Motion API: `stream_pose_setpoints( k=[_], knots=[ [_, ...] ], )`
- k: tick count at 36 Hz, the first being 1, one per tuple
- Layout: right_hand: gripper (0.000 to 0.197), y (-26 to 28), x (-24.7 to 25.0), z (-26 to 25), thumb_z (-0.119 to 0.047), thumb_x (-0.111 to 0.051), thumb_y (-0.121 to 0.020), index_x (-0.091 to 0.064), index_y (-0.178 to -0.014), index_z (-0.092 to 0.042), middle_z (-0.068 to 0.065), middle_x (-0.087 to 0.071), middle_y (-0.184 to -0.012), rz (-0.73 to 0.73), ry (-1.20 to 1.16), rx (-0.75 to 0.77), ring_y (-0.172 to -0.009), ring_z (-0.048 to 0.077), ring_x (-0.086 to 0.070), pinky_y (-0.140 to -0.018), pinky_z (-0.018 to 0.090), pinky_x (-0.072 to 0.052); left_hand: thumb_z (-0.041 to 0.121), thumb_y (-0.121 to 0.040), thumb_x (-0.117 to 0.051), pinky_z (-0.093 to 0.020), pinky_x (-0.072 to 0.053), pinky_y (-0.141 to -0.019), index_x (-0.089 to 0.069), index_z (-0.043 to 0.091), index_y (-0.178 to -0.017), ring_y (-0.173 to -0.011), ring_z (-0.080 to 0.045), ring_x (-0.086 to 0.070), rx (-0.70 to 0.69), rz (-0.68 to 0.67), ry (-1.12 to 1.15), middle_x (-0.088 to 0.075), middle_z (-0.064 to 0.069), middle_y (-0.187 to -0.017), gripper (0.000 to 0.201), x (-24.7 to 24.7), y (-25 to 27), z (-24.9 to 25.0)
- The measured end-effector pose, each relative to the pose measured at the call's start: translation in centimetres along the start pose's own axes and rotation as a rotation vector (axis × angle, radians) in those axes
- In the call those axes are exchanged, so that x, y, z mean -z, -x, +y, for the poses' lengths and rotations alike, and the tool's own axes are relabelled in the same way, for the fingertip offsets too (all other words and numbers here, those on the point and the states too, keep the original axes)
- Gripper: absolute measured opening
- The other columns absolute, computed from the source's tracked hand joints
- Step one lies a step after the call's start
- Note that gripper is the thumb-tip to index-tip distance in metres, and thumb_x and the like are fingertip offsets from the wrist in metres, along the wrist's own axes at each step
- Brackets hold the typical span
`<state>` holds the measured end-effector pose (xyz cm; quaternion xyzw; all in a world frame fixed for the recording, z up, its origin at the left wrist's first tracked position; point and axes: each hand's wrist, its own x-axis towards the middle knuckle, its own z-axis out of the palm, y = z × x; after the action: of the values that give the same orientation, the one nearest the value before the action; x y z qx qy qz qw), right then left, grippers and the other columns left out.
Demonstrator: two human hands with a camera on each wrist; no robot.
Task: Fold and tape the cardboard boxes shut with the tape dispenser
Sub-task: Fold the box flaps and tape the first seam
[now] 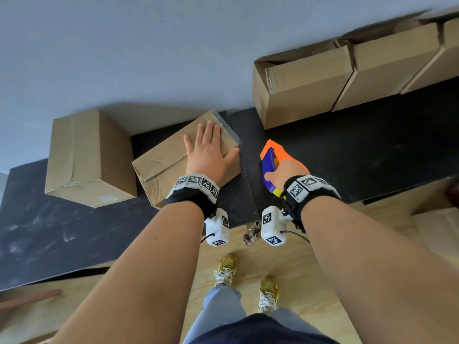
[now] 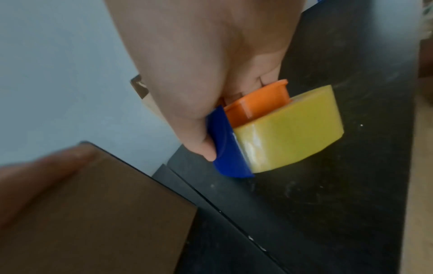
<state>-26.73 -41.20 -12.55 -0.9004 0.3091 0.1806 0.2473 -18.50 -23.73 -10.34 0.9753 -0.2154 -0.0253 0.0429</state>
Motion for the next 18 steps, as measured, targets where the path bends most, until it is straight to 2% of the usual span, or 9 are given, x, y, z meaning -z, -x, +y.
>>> stream_pose_setpoints(
  k=[4,6,9,10,12,14,15,16,18],
  knots=[
    [0.077,-0.6,-1.7,0.7,-0.039,-0.072,-0.077,-0.025,-0.138,-0.041,-0.001,-0.061,-0.066,0.050,0.054,0.048,-0.059,0.018,-0.060,-0.056,0.031,-0.050,0.064,-0.094,-0.027,-0.055,-0.001,-0.118,-0.016,0.014,-0.153,-0.148,-0.022,-0.001,-0.005,0.049,0.020,-0.012,-0.001,-0.160,0.078,-0.2,0.0,-0.1],
    [0.071,-0.6,-2.2,0.6,-0.038,-0.075,-0.076,-0.033,-0.134,-0.033,-0.001,-0.060,-0.065,0.072,0.061,0.048,-0.058,0.019,-0.060,-0.057,0.032,-0.051,0.063,-0.093,-0.031,-0.055,-0.003,-0.117,-0.021,0.013,-0.152,-0.148,-0.023,-0.007,-0.011,0.080,0.035,-0.019,-0.003,-0.158,0.077,-0.3,0.0,-0.1],
    [0.063,-0.6,-2.4,0.0,-0.033,-0.078,-0.079,-0.040,-0.129,-0.025,-0.001,-0.052,-0.065,0.045,0.072,0.008,-0.053,0.015,-0.051,-0.054,0.026,-0.042,0.065,-0.090,-0.037,-0.053,-0.010,-0.116,-0.031,0.013,-0.145,-0.143,-0.023,-0.021,-0.006,0.138,0.060,-0.032,-0.005,-0.149,0.076,-0.6,0.0,-0.2],
    [0.056,-0.5,-2.4,-0.3,-0.035,-0.076,-0.081,-0.046,-0.124,-0.018,0.000,-0.049,-0.066,-0.004,0.106,-0.028,-0.055,0.015,-0.048,-0.058,0.027,-0.042,0.065,-0.089,-0.039,-0.052,-0.013,-0.115,-0.034,0.013,-0.142,-0.140,-0.024,-0.025,0.000,0.158,0.069,-0.035,-0.006,-0.145,0.075,-0.6,0.0,-0.2],
    [0.042,-0.4,-2.7,-0.4,-0.041,-0.074,-0.083,-0.056,-0.105,-0.009,0.001,-0.050,-0.068,-0.095,0.162,-0.088,-0.059,0.018,-0.051,-0.064,0.031,-0.045,0.064,-0.088,-0.041,-0.052,-0.017,-0.114,-0.037,0.013,-0.137,-0.133,-0.025,-0.032,-0.009,0.189,0.075,-0.040,-0.006,-0.139,0.071,-0.6,0.2,-0.2],
    [0.044,-0.4,-3.1,-0.3,-0.047,-0.074,-0.081,-0.052,-0.086,-0.010,0.003,-0.052,-0.067,-0.150,0.189,-0.124,-0.058,0.019,-0.053,-0.062,0.031,-0.045,0.062,-0.089,-0.042,-0.053,-0.020,-0.111,-0.042,0.015,-0.132,-0.129,-0.027,-0.035,-0.042,0.214,0.061,-0.043,-0.007,-0.134,0.063,-0.5,0.3,-0.1],
    [0.047,-0.3,-3.3,-0.3,-0.049,-0.075,-0.079,-0.050,-0.085,-0.009,0.003,-0.052,-0.067,-0.166,0.202,-0.133,-0.057,0.019,-0.053,-0.062,0.031,-0.044,0.061,-0.090,-0.042,-0.053,-0.020,-0.111,-0.044,0.017,-0.130,-0.128,-0.028,-0.035,-0.050,0.212,0.052,-0.044,-0.007,-0.133,0.059,-0.5,0.4,-0.2],
    [0.050,-0.4,-3.2,-0.3,-0.049,-0.077,-0.078,-0.051,-0.091,-0.007,0.003,-0.051,-0.068,-0.177,0.205,-0.145,-0.059,0.020,-0.052,-0.064,0.032,-0.044,0.060,-0.091,-0.042,-0.054,-0.020,-0.111,-0.045,0.019,-0.129,-0.128,-0.029,-0.035,-0.057,0.204,0.047,-0.044,-0.007,-0.132,0.056,-0.4,0.4,-0.1],
    [0.063,-0.4,-3.0,-0.5,-0.047,-0.077,-0.078,-0.049,-0.115,-0.005,0.005,-0.051,-0.079,-0.221,0.216,-0.146,-0.072,0.023,-0.052,-0.072,0.034,-0.042,0.060,-0.091,-0.041,-0.054,-0.018,-0.112,-0.047,0.020,-0.128,-0.129,-0.028,-0.035,-0.060,0.194,0.037,-0.044,-0.007,-0.131,0.055,-0.4,0.2,-0.2]
  ],
)
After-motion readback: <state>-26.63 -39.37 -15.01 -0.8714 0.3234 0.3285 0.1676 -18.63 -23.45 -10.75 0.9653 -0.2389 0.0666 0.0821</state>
